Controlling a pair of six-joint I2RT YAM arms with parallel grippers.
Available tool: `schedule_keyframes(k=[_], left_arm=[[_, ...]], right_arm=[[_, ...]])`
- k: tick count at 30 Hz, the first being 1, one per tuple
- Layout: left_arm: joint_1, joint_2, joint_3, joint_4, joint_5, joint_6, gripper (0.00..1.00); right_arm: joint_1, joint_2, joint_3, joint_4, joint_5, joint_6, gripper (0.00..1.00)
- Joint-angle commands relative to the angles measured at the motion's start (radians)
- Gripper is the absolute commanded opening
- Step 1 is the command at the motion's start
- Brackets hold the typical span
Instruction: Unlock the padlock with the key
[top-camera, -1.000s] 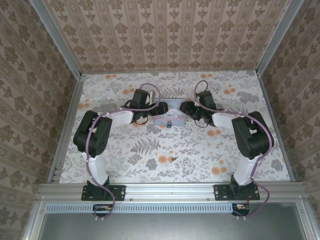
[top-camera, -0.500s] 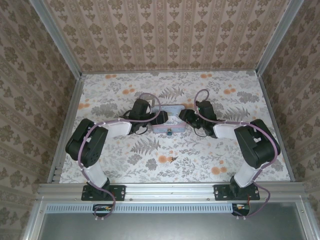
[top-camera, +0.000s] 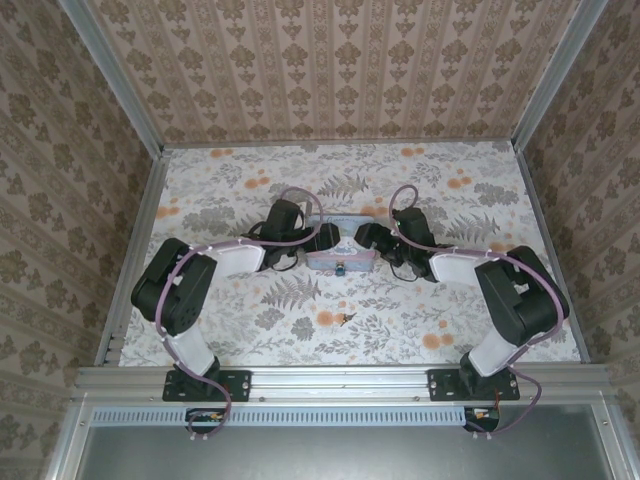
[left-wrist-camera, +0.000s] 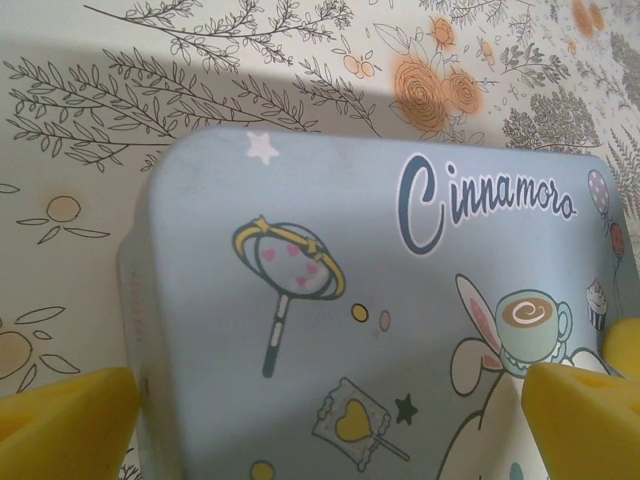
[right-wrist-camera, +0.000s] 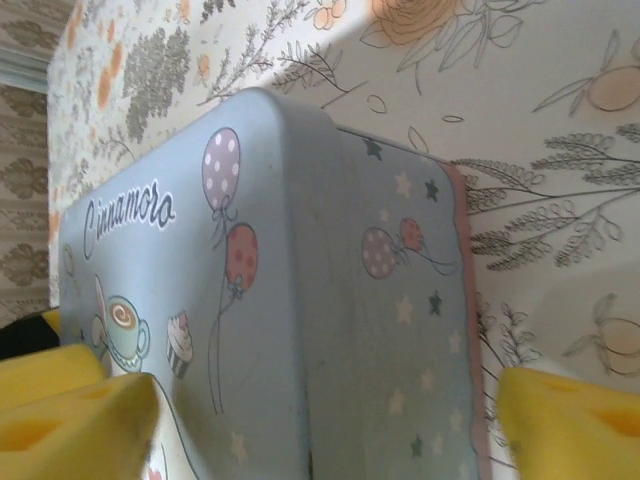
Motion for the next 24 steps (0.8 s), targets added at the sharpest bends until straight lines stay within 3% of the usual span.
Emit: schedule_keyframes(k=[1,10,16,24], left_arm=[[0.036,-0.051,-0.021,-0.001,0.035,-0.026,1.00],[0.130,-0.224,-0.088,-0.048,0.039,-0.003,1.00],[0.137,-0.369,-0.107,-0.149,0.011,0.038,1.00],[0.137,-0.580,-0.163,-0.303,-0.058,0.055,1.00]], right_arm=[[-0.032,-0.079,0.008,-0.119,0.032,-0.073,0.99],[-0.097,-0.281,0.084,-0.374,0.144,-0.248,1.00],[-0.250,-0.391,0.012,-0.249,-0.130,-0.209,1.00],[-0.183,-0.461,0.021,-0.445,-0.137,-0.387,0.99]])
